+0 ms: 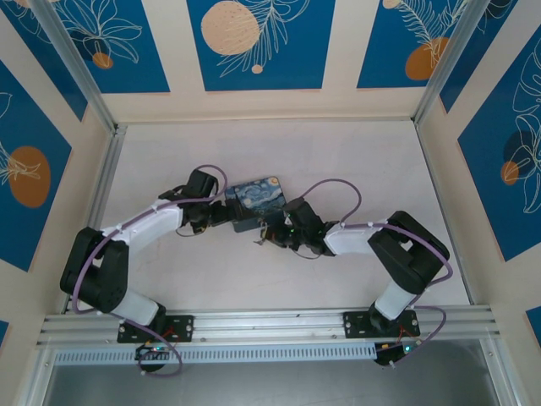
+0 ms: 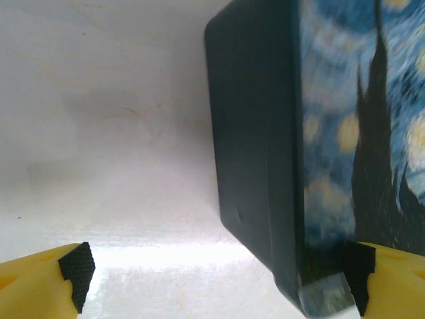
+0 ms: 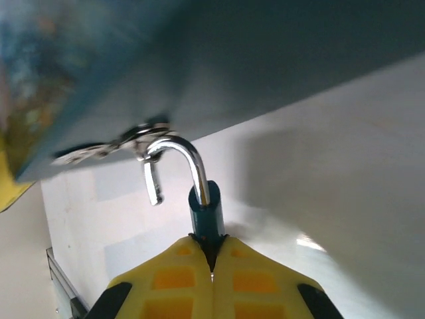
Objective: Unlock the padlock with the key
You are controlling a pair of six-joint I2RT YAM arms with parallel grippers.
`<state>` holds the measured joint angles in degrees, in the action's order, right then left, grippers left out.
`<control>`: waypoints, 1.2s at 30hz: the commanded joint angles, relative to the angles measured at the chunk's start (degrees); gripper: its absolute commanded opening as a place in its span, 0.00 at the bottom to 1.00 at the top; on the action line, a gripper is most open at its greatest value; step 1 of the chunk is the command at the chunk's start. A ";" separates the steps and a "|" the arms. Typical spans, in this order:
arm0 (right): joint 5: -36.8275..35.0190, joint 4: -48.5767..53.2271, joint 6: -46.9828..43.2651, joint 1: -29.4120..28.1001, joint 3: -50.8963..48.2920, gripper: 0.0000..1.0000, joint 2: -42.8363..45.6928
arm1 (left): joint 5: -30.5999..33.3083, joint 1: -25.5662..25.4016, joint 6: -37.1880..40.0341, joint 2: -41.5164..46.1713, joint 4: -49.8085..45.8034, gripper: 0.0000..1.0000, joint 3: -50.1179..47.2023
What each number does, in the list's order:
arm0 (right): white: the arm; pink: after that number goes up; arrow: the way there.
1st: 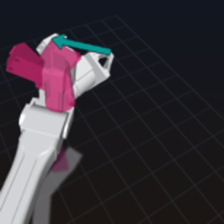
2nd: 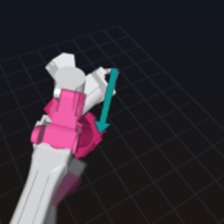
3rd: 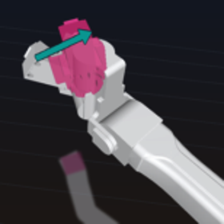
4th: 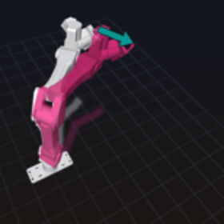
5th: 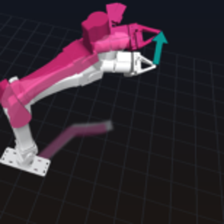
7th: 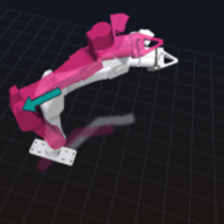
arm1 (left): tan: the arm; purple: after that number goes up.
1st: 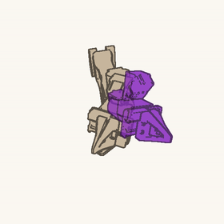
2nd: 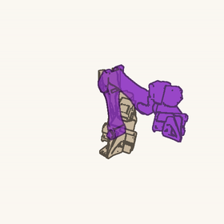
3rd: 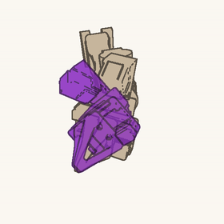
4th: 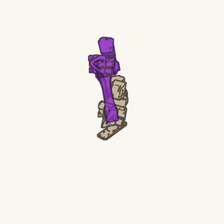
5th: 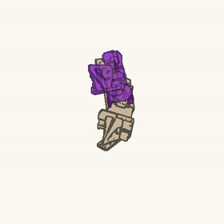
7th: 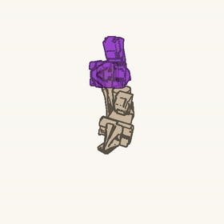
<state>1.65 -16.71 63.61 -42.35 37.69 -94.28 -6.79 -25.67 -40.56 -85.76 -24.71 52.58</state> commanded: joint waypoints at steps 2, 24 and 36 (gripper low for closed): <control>0.46 5.60 2.39 1.36 -3.56 0.00 0.11 | 1.50 -0.89 -0.38 0.02 -2.01 0.97 2.98; 1.78 -0.91 7.49 3.06 -4.33 0.00 1.30 | 4.40 -5.07 -2.41 -4.39 -1.00 0.97 0.06; 1.83 -11.72 15.05 6.07 -5.55 0.00 -1.19 | 4.83 -5.11 -2.83 -5.28 -0.49 0.97 -2.09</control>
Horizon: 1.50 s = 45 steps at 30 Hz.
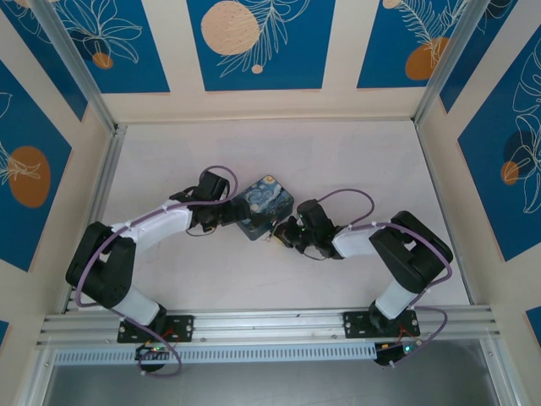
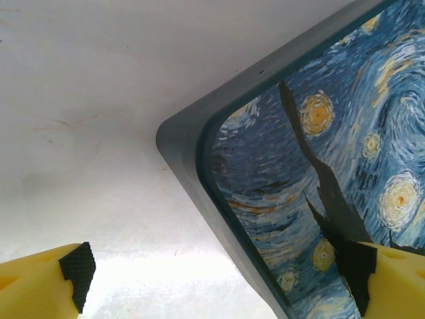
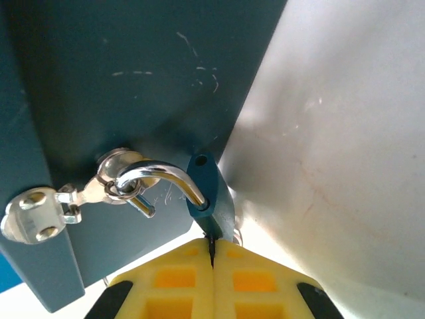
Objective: Unlock the padlock with the key
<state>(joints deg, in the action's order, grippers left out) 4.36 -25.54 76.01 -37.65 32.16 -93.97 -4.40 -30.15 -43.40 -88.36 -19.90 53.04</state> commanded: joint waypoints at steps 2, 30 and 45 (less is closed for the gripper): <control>-0.39 -3.64 2.74 2.30 0.55 0.00 -1.82 | 2.47 -0.70 0.13 -2.86 -5.42 0.97 -2.60; 1.78 22.49 -9.98 18.40 -10.02 0.09 28.42 | 3.79 -0.14 4.97 -5.10 -9.32 0.99 6.18; 1.98 19.71 -9.52 5.97 4.45 0.15 13.06 | 3.80 4.37 9.48 0.93 -14.87 1.00 13.90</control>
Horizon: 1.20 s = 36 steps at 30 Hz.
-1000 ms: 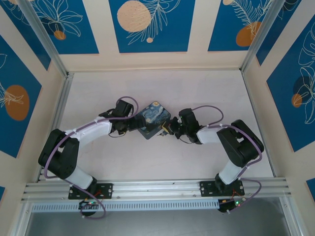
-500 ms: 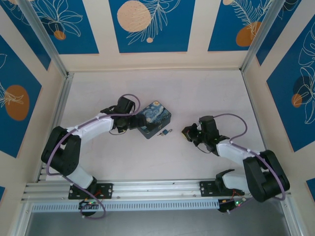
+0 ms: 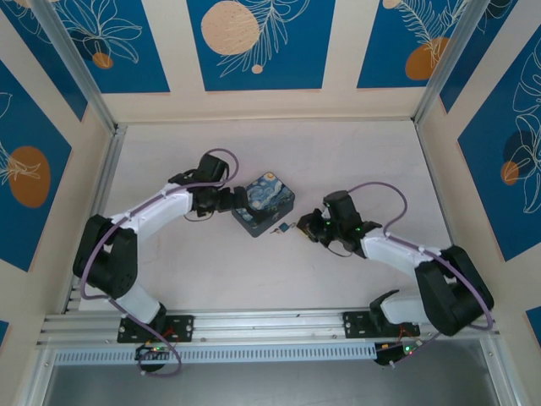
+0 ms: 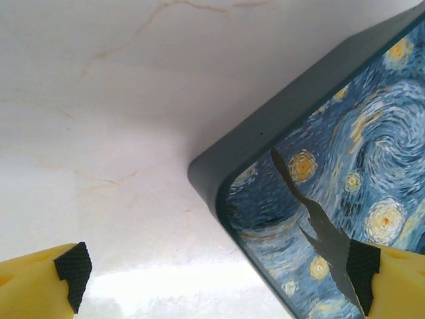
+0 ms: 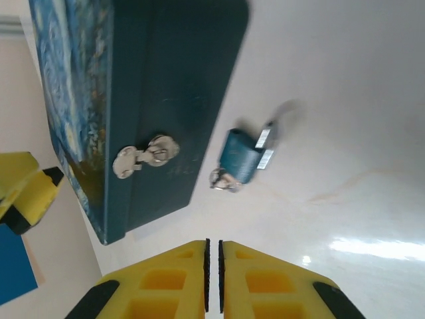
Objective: Unlock the padlock with the key
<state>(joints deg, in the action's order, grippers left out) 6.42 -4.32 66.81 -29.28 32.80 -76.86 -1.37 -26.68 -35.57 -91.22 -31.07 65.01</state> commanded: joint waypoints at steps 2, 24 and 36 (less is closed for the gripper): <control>0.17 -2.63 -0.12 -4.45 7.40 0.14 -8.72 | 0.64 1.06 1.25 5.94 -4.38 1.00 1.60; 2.39 14.86 -14.32 0.54 21.99 1.00 0.47 | 21.89 2.24 9.95 29.27 0.81 1.00 -5.74; -26.38 26.37 -36.24 17.05 20.70 1.00 13.57 | 35.61 6.75 24.19 35.24 24.62 1.00 -21.66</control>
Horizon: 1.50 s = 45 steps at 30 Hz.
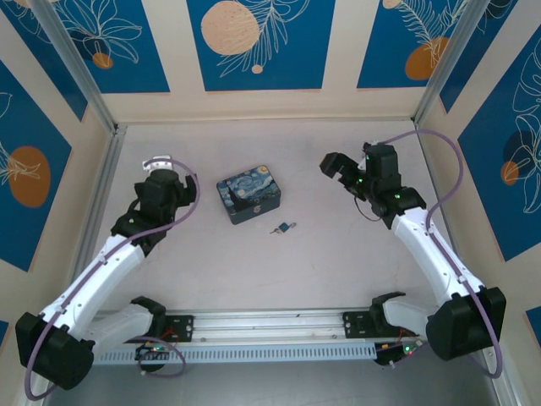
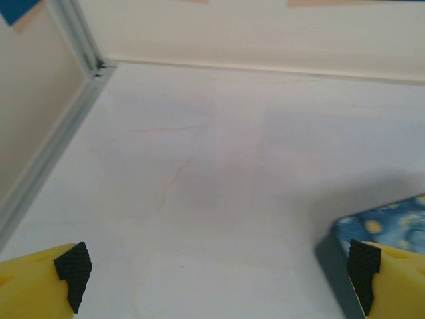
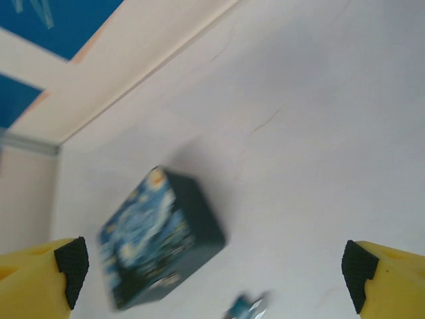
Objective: Unlock the padlock with the key
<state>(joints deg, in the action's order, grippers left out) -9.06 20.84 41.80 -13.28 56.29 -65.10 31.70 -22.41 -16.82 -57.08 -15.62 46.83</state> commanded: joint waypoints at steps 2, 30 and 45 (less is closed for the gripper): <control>-15.56 -2.20 -15.65 1.49 -5.64 1.00 3.07 | 1.37 4.28 8.89 -0.03 12.07 1.00 -6.11; -2.31 -66.57 -34.36 12.35 -32.77 1.00 -21.62 | -29.55 18.42 19.64 -31.64 63.75 1.00 -23.57; -1.06 -68.58 -35.08 12.40 -33.18 1.00 -22.16 | -30.21 18.77 19.46 -31.62 61.76 1.00 -22.73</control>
<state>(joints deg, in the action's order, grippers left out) -10.85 -45.74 8.23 -0.64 22.15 -87.96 2.98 -4.14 2.09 -88.36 44.16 23.66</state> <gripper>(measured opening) 0.995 0.999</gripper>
